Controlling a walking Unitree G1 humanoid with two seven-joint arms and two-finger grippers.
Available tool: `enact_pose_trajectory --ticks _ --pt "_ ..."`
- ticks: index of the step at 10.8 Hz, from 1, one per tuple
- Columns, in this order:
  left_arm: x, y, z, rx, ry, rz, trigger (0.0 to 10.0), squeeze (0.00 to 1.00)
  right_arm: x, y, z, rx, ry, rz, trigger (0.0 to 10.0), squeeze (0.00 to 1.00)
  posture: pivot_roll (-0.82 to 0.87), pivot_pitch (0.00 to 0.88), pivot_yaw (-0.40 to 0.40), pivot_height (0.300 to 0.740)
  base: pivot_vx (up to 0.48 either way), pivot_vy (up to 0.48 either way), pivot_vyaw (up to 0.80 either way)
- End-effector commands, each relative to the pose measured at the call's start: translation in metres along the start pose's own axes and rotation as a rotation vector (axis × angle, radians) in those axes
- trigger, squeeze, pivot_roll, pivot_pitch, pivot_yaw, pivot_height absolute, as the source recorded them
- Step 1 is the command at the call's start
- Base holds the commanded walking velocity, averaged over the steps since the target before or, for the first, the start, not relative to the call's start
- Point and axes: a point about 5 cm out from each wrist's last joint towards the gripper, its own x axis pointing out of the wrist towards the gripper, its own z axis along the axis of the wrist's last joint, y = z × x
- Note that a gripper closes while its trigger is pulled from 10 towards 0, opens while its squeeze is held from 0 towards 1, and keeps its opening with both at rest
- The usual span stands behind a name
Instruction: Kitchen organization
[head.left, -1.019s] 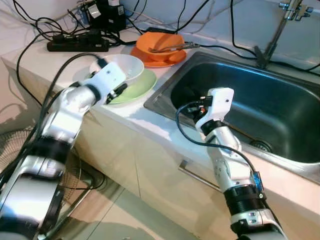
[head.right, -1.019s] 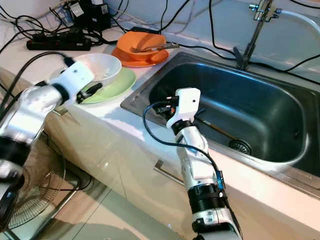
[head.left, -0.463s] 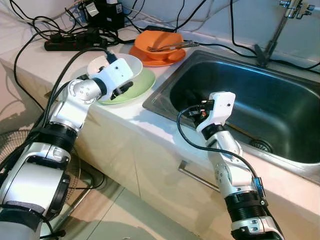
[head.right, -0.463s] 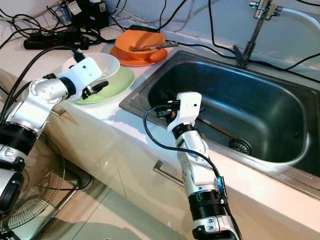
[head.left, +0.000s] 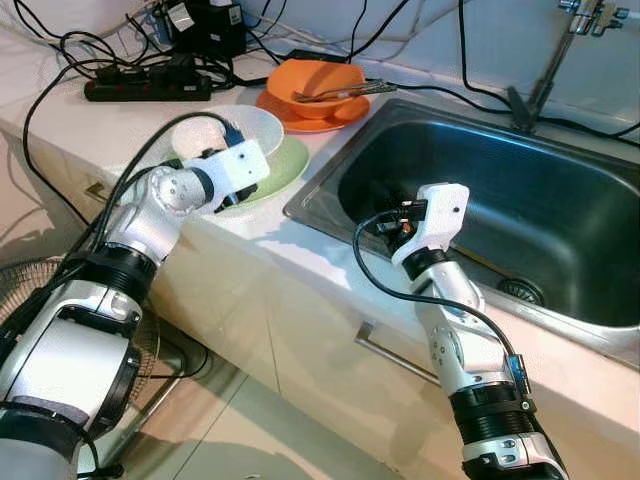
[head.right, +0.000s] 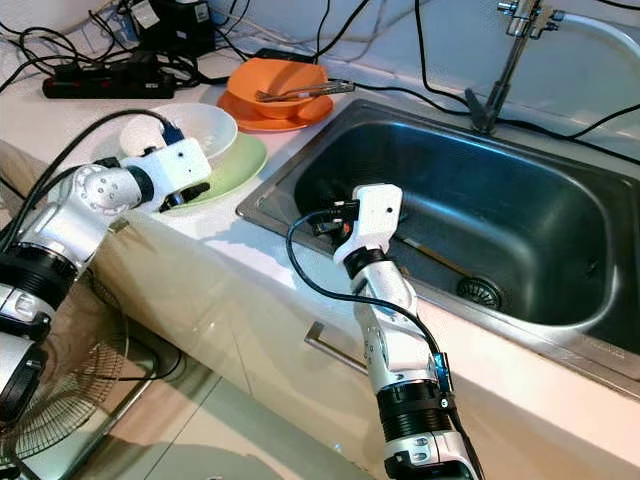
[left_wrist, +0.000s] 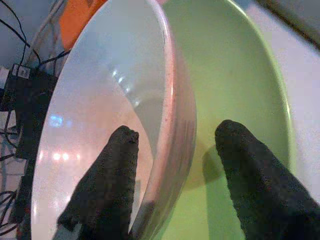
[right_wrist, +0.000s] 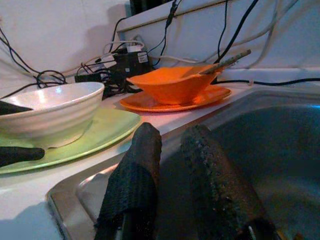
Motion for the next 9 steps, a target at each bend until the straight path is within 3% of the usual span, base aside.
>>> enact_pose_trajectory --ticks 1,5,9 --pt "0.001 0.001 -0.002 0.012 0.028 0.002 0.0 0.00 -0.001 0.000 0.003 -0.002 -0.006 -0.003 10.0 0.00 0.15 0.101 0.005 0.740 0.000 0.000 0.00" --pt "0.003 0.000 0.001 0.032 0.021 0.039 0.0 0.00 0.000 0.001 0.002 0.001 -0.005 -0.003 10.0 0.00 0.15 0.095 0.007 0.740 0.000 0.000 0.00" --pt "0.002 0.009 0.007 0.048 0.004 0.116 0.0 0.00 0.001 0.000 0.001 0.002 -0.005 -0.009 10.0 0.00 0.15 0.088 0.010 0.740 0.000 0.000 0.00"
